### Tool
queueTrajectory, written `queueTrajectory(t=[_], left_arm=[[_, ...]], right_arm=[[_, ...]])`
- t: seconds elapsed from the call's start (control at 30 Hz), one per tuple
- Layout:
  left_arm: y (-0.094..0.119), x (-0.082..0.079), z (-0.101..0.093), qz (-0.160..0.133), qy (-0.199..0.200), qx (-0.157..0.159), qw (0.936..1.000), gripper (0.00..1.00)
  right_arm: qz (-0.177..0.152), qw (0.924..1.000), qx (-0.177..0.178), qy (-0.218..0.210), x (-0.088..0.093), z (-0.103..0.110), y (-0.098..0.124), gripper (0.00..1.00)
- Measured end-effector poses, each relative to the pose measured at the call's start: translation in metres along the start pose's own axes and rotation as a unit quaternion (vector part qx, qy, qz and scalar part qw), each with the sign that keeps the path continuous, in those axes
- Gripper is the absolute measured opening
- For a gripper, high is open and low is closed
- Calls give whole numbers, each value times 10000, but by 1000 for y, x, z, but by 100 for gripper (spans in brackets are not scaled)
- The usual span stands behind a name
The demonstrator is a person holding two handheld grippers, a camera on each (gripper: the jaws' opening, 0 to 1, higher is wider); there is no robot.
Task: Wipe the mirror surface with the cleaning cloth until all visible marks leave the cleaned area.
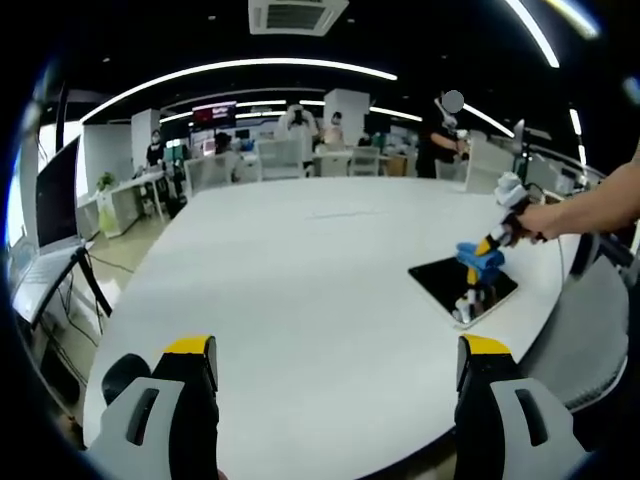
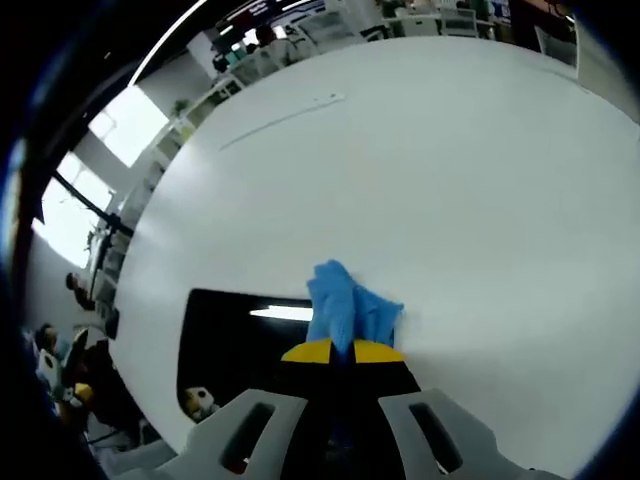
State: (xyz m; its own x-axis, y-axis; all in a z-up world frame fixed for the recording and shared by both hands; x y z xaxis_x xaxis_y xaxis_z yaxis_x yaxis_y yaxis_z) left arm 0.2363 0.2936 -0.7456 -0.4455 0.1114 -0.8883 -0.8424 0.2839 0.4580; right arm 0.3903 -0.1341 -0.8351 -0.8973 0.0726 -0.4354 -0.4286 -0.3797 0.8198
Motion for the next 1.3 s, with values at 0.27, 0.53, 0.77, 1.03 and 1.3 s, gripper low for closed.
queueTrajectory(t=[0.27, 0.53, 0.77, 1.03, 1.3], left_arm=[[1, 6, 1, 29, 76, -24, 10000, 100], [3, 15, -3, 79, 135, -16, 9999, 100], [6, 17, -5, 65, 216, 27, 9997, 100], [12, 11, -11, 52, 255, -20, 9997, 100], [18, 13, -12, 78, 261, -67, 9996, 100]], right_arm=[[70, 9998, -94, 135, 1, 25, -11, 0], [138, 9995, -139, 258, 1, 46, -20, 0], [169, 9994, -164, 252, -2, 56, -27, 0], [223, 9988, -321, 295, -2, 75, -36, 0], [267, 9979, -468, 365, -3, 95, -46, 0]])
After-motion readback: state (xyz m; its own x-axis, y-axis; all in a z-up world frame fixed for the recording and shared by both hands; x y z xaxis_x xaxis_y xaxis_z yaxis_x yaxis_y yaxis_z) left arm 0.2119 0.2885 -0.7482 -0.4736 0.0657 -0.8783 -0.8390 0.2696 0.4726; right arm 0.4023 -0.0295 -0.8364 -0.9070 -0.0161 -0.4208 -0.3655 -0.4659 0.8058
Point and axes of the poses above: the point that each gripper's makers call its tool centre point, and the gripper's own axes: y roughly backward along the fingers, z roughly to its left, x roughly out of its underside, the point moved 4 cm from there along y, roughly backward along the fingers, and after that the axes turned 3 degrees about -x, right-handed, at the moved point
